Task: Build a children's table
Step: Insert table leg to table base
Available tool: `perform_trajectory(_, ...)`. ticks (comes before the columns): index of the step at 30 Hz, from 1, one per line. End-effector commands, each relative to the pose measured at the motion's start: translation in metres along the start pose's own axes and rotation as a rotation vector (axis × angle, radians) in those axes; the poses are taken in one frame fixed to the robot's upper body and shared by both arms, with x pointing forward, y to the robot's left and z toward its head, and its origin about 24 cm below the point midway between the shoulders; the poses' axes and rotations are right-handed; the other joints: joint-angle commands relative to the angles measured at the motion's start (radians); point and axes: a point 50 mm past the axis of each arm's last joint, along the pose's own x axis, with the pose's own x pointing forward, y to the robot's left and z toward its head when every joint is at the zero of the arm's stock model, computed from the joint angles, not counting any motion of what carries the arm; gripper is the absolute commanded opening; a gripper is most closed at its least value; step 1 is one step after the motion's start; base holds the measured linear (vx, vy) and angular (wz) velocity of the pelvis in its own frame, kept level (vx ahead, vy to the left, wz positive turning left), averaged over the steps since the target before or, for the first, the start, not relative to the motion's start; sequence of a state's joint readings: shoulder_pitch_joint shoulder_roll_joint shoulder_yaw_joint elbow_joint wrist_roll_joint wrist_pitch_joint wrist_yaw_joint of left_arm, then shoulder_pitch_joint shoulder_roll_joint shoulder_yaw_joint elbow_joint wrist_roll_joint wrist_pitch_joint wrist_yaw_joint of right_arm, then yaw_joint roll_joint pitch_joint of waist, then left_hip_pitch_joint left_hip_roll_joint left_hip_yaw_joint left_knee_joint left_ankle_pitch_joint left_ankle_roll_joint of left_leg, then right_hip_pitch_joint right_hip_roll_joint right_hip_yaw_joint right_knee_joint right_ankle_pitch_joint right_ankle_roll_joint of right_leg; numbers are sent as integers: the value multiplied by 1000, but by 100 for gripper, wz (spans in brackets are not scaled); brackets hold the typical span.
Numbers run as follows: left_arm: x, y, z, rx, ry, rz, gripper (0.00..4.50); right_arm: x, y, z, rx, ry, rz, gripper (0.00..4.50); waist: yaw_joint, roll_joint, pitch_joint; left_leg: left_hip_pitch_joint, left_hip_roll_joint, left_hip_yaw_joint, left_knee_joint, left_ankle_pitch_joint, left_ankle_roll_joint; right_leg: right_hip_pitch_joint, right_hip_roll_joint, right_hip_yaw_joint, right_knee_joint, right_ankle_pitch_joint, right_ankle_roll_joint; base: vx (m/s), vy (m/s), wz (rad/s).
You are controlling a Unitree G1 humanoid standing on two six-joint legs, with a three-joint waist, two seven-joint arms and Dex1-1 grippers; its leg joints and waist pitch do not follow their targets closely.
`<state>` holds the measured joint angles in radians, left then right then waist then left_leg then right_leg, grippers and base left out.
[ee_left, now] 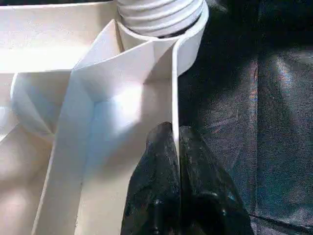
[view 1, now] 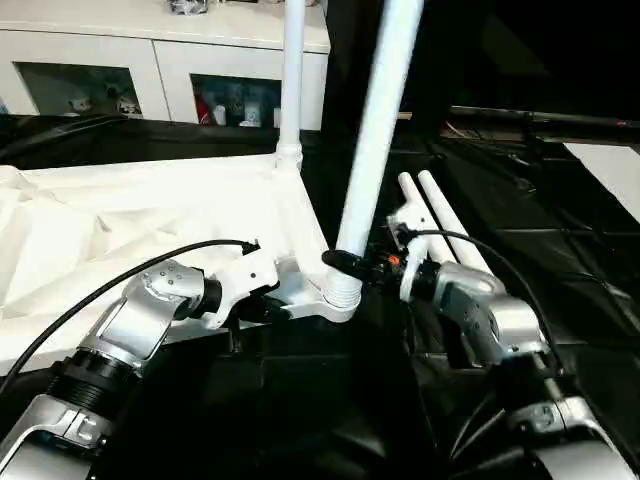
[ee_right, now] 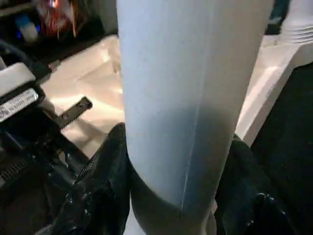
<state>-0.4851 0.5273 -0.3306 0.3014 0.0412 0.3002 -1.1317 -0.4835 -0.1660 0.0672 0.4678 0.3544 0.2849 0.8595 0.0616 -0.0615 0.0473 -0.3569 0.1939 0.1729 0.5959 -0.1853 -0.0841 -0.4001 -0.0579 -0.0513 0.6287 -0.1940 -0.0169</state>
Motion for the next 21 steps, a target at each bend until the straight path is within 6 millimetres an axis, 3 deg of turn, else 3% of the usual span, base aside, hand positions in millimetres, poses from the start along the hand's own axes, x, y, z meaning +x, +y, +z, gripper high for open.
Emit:
perform_trajectory(1,-2,1,0,-7,-7,21,0,-14,-8,-35,39,99,-89,186,4,30,-53,10,37,-14,-80,-275,-23,40,-80,49,-87,-268,-190,0,0,0)
perform_trajectory(5,-3,1,0,-8,-7,23,0,-17,-4,-45,-10,107,-98,186,2,29,-49,11,37,-16,-83,-314,-26,37,-79,49,-95,-325,-176,0,0,0)
perform_trajectory(11,-2,0,0,-2,-5,5,0,-17,6,-52,-76,182,-18,185,-1,28,-50,11,37,-17,-85,-315,-19,38,-77,49,-94,-323,-174,0,0,0)
perform_trajectory(13,-1,-2,0,8,-5,-9,0,-16,6,-51,-84,202,4,185,-2,26,-49,10,37,-17,-85,-315,-15,38,-78,50,-95,-338,-171,0,0,0)
perform_trajectory(14,-1,-4,1,21,-4,-27,0,-14,6,-49,-92,225,28,185,-3,20,-50,10,37,-16,-84,-314,-12,38,-77,50,-96,-342,-169,0,0,0)
perform_trajectory(16,0,-5,1,27,-4,-35,0,-14,6,-48,-97,235,38,185,-3,20,-49,9,38,-16,-84,-300,-9,37,-78,51,-95,-344,-167,0,0,0)
perform_trajectory(17,0,-6,1,37,1,-45,0,-13,5,-47,-110,259,59,185,-4,14,-50,9,38,-15,-84,-296,-7,37,-78,50,-96,-343,-166,0,0,0)
perform_trajectory(18,0,-6,1,44,3,-51,0,-12,5,-46,-119,274,75,185,-3,16,-51,8,38,-16,-85,-285,-6,39,-79,51,-93,-329,-168,0,0,0)
perform_trajectory(19,0,-7,1,47,5,-54,0,-12,4,-45,-122,284,85,185,-5,9,-51,8,39,-15,-85,-282,-4,38,-78,50,-93,-320,-169,0,0,0)
perform_trajectory(21,0,-8,1,55,7,-59,0,-12,4,-45,-119,309,110,185,-4,12,-52,9,39,-14,-85,-275,-3,38,-78,51,-92,-304,-172,0,0,0)
